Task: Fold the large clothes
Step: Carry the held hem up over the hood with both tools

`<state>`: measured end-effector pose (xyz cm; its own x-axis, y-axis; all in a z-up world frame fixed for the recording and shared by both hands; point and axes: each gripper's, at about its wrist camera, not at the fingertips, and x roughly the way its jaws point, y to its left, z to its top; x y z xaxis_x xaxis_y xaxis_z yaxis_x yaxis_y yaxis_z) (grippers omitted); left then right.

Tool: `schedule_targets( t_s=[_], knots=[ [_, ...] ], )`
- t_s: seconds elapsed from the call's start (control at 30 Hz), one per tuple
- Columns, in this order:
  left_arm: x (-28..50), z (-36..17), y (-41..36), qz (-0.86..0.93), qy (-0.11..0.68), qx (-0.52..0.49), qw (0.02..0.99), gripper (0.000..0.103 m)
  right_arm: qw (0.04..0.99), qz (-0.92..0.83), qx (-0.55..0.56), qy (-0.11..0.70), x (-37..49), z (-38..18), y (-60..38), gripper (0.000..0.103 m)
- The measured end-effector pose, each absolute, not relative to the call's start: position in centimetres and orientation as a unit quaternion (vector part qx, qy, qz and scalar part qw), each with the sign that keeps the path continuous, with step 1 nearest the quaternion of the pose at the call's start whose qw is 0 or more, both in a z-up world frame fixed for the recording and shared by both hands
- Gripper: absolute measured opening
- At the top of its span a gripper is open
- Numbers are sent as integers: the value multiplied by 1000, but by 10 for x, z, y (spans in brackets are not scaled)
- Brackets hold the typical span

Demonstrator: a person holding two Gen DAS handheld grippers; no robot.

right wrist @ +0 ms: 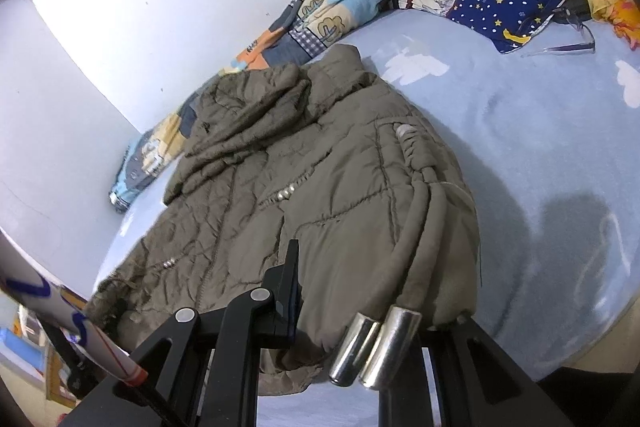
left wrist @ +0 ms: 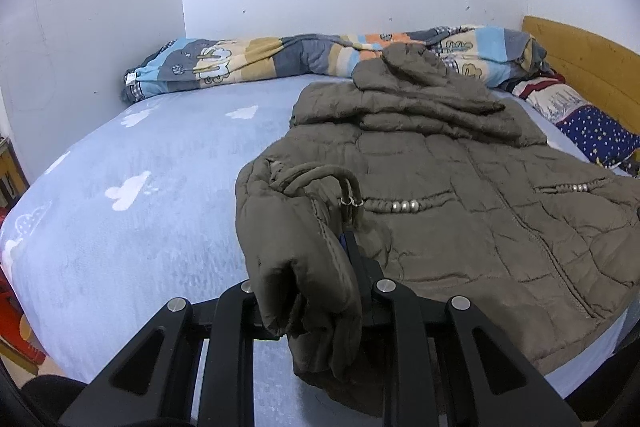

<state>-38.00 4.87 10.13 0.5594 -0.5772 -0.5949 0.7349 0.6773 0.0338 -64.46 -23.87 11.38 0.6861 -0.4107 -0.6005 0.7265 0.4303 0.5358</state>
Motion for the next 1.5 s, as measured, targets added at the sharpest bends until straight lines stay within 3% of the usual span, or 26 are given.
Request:
schedule_targets(
  t_s=[0.47,0.7,0.97,1.17,1.5],
  knots=[
    [-351,163,23,-393,268,113,872,21,858,-320,370,158,-627,186,-270,17],
    [-312,216,-25,-405,258,90,873,22,871,-312,353,141,-601,233,-309,17],
    [-224,266,-130,-399,266,72,875,38,872,-314,351,132,-531,278,-408,17],
    [-158,280,-180,-389,287,55,874,50,850,-338,375,152,-457,272,-500,17],
    [-109,278,-179,-387,272,55,879,50,800,-408,390,203,-384,213,-595,17]
  ],
)
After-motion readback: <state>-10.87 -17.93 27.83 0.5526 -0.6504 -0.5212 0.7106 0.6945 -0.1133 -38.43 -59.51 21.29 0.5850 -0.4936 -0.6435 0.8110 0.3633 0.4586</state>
